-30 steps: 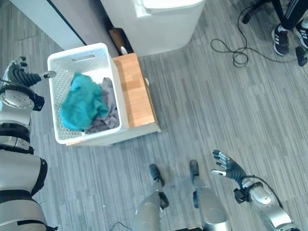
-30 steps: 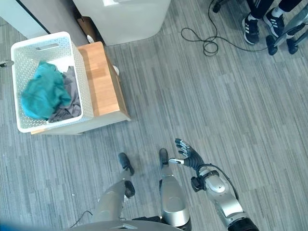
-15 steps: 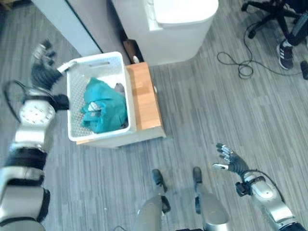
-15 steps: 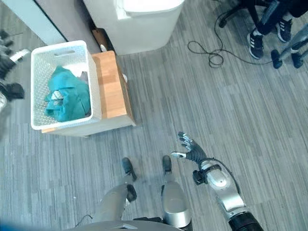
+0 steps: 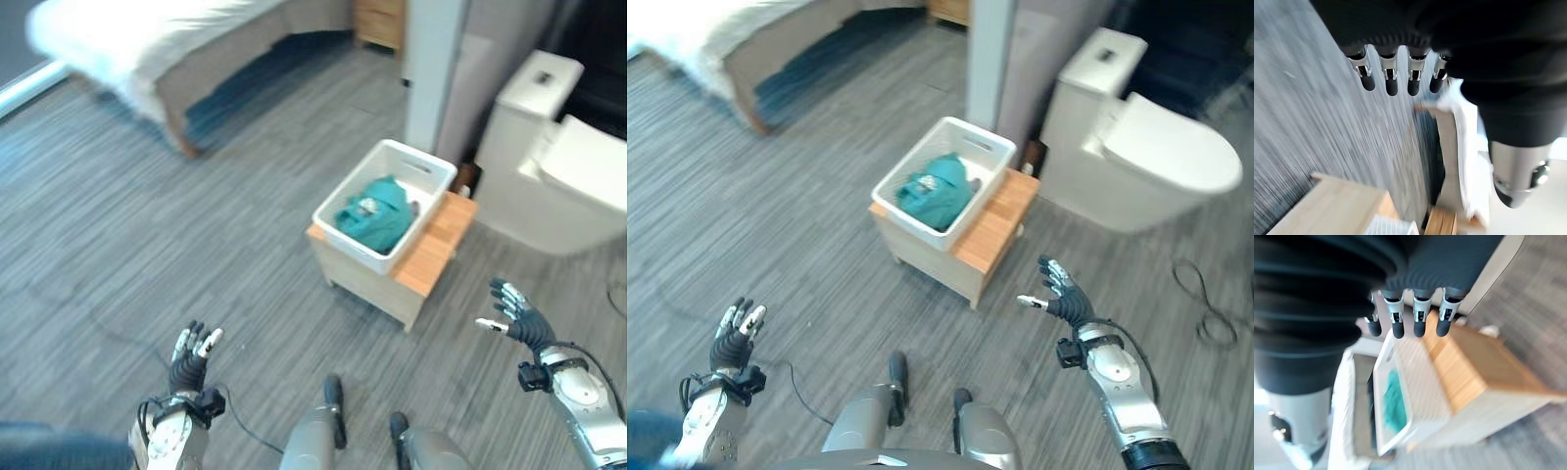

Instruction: Pick up bed clothes into laundry basket.

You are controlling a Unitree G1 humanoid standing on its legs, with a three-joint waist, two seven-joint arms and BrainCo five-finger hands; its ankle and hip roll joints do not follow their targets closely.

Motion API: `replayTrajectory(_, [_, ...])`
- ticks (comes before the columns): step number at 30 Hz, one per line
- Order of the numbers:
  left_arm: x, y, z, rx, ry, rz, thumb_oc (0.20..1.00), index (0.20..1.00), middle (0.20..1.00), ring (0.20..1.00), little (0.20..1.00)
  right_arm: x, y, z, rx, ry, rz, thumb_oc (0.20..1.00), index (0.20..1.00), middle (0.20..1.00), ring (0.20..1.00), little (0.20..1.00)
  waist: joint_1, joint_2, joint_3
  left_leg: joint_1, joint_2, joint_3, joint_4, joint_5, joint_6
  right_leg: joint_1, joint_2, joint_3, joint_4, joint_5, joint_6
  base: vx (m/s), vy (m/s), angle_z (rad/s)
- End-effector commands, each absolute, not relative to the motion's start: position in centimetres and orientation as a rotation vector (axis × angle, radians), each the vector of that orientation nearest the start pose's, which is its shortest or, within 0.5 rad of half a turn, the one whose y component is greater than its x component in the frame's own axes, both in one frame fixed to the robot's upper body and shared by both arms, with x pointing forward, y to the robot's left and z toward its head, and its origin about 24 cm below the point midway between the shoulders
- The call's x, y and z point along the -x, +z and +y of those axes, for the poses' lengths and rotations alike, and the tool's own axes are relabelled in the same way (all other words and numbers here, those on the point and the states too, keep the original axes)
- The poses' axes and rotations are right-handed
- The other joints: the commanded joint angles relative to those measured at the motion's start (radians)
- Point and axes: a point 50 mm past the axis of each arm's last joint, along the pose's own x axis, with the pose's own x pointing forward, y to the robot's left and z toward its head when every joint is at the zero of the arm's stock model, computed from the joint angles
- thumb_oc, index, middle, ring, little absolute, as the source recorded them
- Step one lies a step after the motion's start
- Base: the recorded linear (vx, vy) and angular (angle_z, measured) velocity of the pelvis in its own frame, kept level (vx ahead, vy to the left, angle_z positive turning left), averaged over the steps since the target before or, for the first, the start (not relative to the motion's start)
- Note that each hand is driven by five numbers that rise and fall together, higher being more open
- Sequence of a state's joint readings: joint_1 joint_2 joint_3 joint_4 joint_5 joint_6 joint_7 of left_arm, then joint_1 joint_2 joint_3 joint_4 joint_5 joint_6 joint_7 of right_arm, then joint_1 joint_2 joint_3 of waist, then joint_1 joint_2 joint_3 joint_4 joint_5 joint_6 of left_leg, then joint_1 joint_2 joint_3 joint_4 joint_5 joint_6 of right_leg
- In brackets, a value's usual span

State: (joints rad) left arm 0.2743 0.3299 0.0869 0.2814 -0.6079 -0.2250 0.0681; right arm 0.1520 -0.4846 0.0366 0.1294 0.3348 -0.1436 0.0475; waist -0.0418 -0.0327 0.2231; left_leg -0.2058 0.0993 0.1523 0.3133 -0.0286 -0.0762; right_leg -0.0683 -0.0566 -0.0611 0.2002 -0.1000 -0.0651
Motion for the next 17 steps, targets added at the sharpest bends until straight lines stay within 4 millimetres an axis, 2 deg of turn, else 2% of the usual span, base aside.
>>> replayTrajectory(1, [-19.2,-0.2,27.1,0.284,0.386,0.064,1.0,1.0,1.0,1.0,1.0,-21.1,2.5,-25.2,0.046,-0.022,0.07,1.0,1.0,1.0,1.0,1.0,-0.049,0.017,0.013,0.121,0.152,0.066,-0.042,0.054,-0.014,0.012,-0.015,-0.057,-0.133,0.046,0.113,-0.24,-0.004,1.82])
replayTrajectory(2, [-19.5,-0.4,26.8,0.298,0.387,0.068,1.0,1.0,1.0,1.0,1.0,-20.6,2.1,-25.0,0.036,-0.018,0.086,1.0,1.0,1.0,1.0,1.0,-0.061,0.021,0.003,0.154,0.176,0.091,-0.046,0.048,-0.033,0.013,-0.03,-0.109,-0.127,0.043,0.116,-0.14,0.072,1.99])
replayTrajectory(4, [-19.9,-0.7,25.9,0.323,0.371,0.084,1.0,1.0,1.0,1.0,1.0,-19.7,1.6,-25.6,0.026,-0.055,0.113,1.0,1.0,1.0,1.0,1.0,-0.083,0.03,-0.021,0.197,0.17,0.136,-0.095,0.0,-0.048,0.019,-0.069,-0.201,-0.119,0.043,0.128,-0.16,0.117,1.8])
replayTrajectory(5, [-20.0,-0.8,25.5,0.318,0.348,0.094,1.0,1.0,1.0,1.0,1.0,-19.2,1.4,-25.9,0.015,-0.081,0.121,1.0,1.0,1.0,1.0,1.0,-0.089,0.044,-0.033,0.212,0.155,0.168,-0.16,-0.004,-0.049,0.023,-0.083,-0.242,-0.114,0.046,0.139,-0.05,0.16,1.87])
replayTrajectory(6, [-20.1,-0.9,25.2,0.302,0.33,0.101,1.0,1.0,1.0,1.0,1.0,-19.0,1.2,-26.1,0.017,-0.097,0.132,1.0,1.0,1.0,1.0,1.0,-0.093,0.057,-0.035,0.22,0.143,0.159,-0.206,-0.009,-0.056,0.033,-0.086,-0.253,-0.108,0.039,0.152,-0.11,0.268,1.72])
replayTrajectory(7, [-19.9,-1.0,25.1,0.28,0.331,0.112,1.0,1.0,1.0,1.0,1.0,-18.8,1.1,-26.2,0.028,-0.105,0.137,1.0,1.0,1.0,1.0,1.0,-0.093,0.064,-0.033,0.216,0.113,0.154,-0.285,0.028,-0.043,0.013,-0.11,-0.291,-0.111,0.08,0.165,-0.08,0.327,1.9])
replayTrajectory(8, [-19.5,-1.1,25.1,0.269,0.331,0.122,1.0,1.0,1.0,1.0,1.0,-19.0,1.1,-26.1,0.04,-0.103,0.14,1.0,1.0,1.0,1.0,1.0,-0.091,0.065,-0.03,0.224,0.088,0.136,-0.315,0.029,-0.032,-0.007,-0.13,-0.294,-0.091,0.104,0.177,-0.13,0.255,1.15])
replayTrajectory(9, [-19.5,-1.1,25.1,0.269,0.331,0.122,1.0,1.0,1.0,1.0,1.0,-19.0,1.1,-26.1,0.04,-0.103,0.14,1.0,1.0,1.0,1.0,1.0,-0.091,0.065,-0.03,0.224,0.088,0.136,-0.315,0.029,-0.032,-0.007,-0.13,-0.294,-0.091,0.104,0.177,-0.06,0.262,0.75])
replayTrajectory(10, [-18.9,-1.2,25.4,0.241,0.331,0.138,1.0,1.0,1.0,1.0,1.0,-19.6,1.2,-25.7,0.026,-0.106,0.128,1.0,1.0,1.0,1.0,1.0,-0.083,0.062,-0.02,0.234,0.069,0.149,-0.326,0.023,-0.013,-0.026,-0.148,-0.263,-0.072,0.135,0.201,-0.04,0.149,0.3])
replayTrajectory(12, [-18.7,-1.1,25.5,0.224,0.324,0.14,1.0,1.0,1.0,1.0,1.0,-19.9,1.3,-25.3,0.005,-0.1,0.113,1.0,1.0,1.0,1.0,1.0,-0.076,0.059,-0.017,0.234,0.063,0.15,-0.329,0.023,-0.005,-0.035,-0.151,-0.238,-0.06,0.136,0.21,-0.06,0.173,-0.03])
replayTrajectory(13, [-18.7,-1.1,25.6,0.208,0.312,0.143,1.0,1.0,1.0,1.0,1.0,-20.2,1.4,-25.0,-0.014,-0.098,0.096,1.0,1.0,1.0,1.0,1.0,-0.077,0.056,-0.015,0.23,0.055,0.139,-0.336,0.022,0.001,-0.052,-0.132,-0.183,-0.053,0.131,0.214,-0.06,0.257,0.0])
replayTrajectory(14, [-18.7,-1.1,25.9,0.151,0.304,0.148,1.0,1.0,1.0,1.0,1.0,-20.9,1.5,-24.4,-0.019,-0.084,0.079,1.0,1.0,1.0,1.0,1.0,-0.083,0.052,-0.014,0.226,0.025,0.097,-0.342,0.02,0.017,-0.084,-0.052,-0.029,-0.059,0.112,0.216,-0.04,0.186,0.15])
replayTrajectory(17, [-18.7,-1.3,25.9,0.166,0.316,0.148,1.0,1.0,1.0,1.0,1.0,-20.9,1.5,-23.9,-0.042,-0.081,0.074,1.0,1.0,1.0,1.0,1.0,-0.074,0.044,-0.018,0.212,0.001,0.074,-0.336,0.027,0.027,-0.068,-0.046,0.008,-0.08,0.109,0.208,-0.03,0.136,0.66])
